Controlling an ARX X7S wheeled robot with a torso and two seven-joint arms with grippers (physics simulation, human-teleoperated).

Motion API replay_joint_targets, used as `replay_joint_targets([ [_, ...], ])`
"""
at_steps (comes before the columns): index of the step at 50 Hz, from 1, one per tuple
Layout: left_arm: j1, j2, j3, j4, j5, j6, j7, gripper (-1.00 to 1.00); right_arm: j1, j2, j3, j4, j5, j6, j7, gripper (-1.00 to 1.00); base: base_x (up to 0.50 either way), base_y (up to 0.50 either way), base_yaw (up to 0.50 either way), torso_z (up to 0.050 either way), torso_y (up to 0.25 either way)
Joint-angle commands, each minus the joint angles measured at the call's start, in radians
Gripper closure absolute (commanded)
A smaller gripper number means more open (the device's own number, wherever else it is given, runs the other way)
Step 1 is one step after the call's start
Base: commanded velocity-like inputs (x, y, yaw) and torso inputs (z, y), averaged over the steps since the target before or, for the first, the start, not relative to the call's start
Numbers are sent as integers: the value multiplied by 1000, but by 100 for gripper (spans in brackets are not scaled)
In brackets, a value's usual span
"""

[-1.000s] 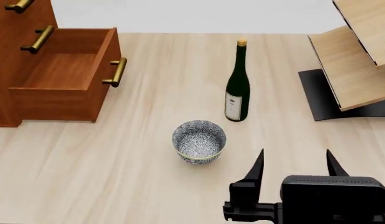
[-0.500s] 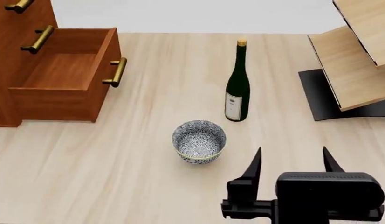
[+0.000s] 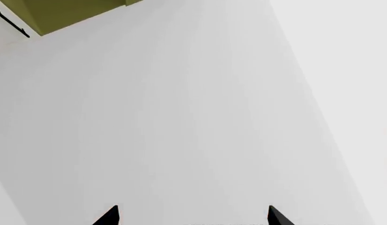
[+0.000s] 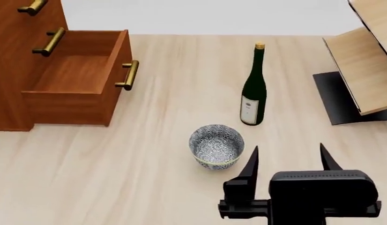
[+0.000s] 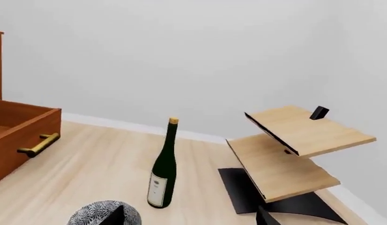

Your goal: Put the wine bottle in the bottom drawer of the cabinet.

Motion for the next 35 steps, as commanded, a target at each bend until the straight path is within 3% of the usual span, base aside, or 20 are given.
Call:
replay_joint_targets([
  [1, 26, 1, 11, -16, -6, 28, -4, -100, 0, 6, -9, 6, 1, -10, 2, -100, 94, 230, 0, 0, 0],
  [35, 50, -32, 43, -17, -14, 24, -43, -100, 5, 13, -15, 9, 20, -14, 9, -100, 136, 233, 0, 0, 0],
])
